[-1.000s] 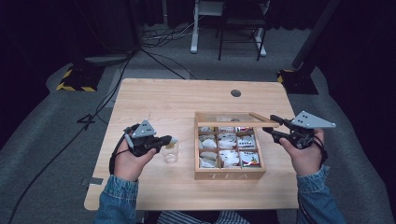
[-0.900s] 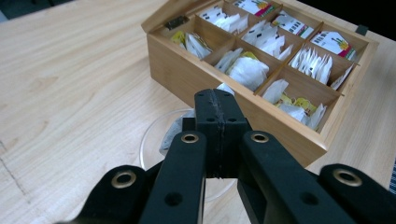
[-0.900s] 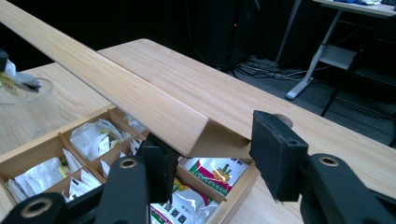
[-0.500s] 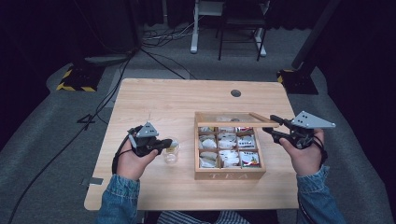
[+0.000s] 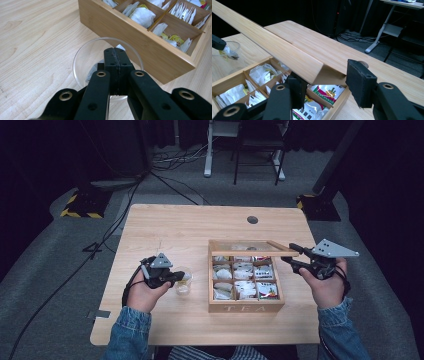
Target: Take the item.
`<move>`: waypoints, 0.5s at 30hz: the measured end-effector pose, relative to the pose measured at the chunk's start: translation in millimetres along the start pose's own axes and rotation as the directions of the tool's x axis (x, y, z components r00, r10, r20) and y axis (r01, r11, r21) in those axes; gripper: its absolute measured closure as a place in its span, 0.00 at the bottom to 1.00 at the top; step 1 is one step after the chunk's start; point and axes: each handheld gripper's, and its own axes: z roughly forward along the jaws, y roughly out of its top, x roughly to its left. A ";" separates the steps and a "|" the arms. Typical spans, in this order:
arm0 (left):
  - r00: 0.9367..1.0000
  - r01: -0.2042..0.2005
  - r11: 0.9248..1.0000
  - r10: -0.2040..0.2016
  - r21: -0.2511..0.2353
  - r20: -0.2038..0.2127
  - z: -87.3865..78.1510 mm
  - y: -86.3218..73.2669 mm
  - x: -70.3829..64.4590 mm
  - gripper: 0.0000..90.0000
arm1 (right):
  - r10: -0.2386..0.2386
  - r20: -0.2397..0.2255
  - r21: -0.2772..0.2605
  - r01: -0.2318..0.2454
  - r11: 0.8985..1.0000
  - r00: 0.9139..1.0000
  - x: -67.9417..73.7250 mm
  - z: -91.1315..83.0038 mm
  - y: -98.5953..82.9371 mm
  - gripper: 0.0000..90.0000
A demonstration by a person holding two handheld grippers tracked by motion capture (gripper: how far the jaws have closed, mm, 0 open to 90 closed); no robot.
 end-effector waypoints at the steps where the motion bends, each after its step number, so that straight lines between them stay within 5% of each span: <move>1: 1.000 0.001 1.000 -0.001 -0.001 0.001 0.1 0.0 -0.1 0.99 | -0.001 0.000 0.000 0.001 1.000 1.000 0.0 0.0 0.0 0.58; 8: 0.999 -0.011 0.998 0.009 -0.054 -0.039 -2.4 2.0 0.2 0.68 | -0.001 0.000 0.000 0.001 1.000 1.000 0.1 0.1 -0.1 0.58; 15: 0.996 0.005 0.996 -0.013 -0.094 -0.085 -18.0 1.3 6.2 0.50 | 0.000 -0.002 0.001 0.000 1.000 1.000 -0.2 0.2 -0.1 0.58</move>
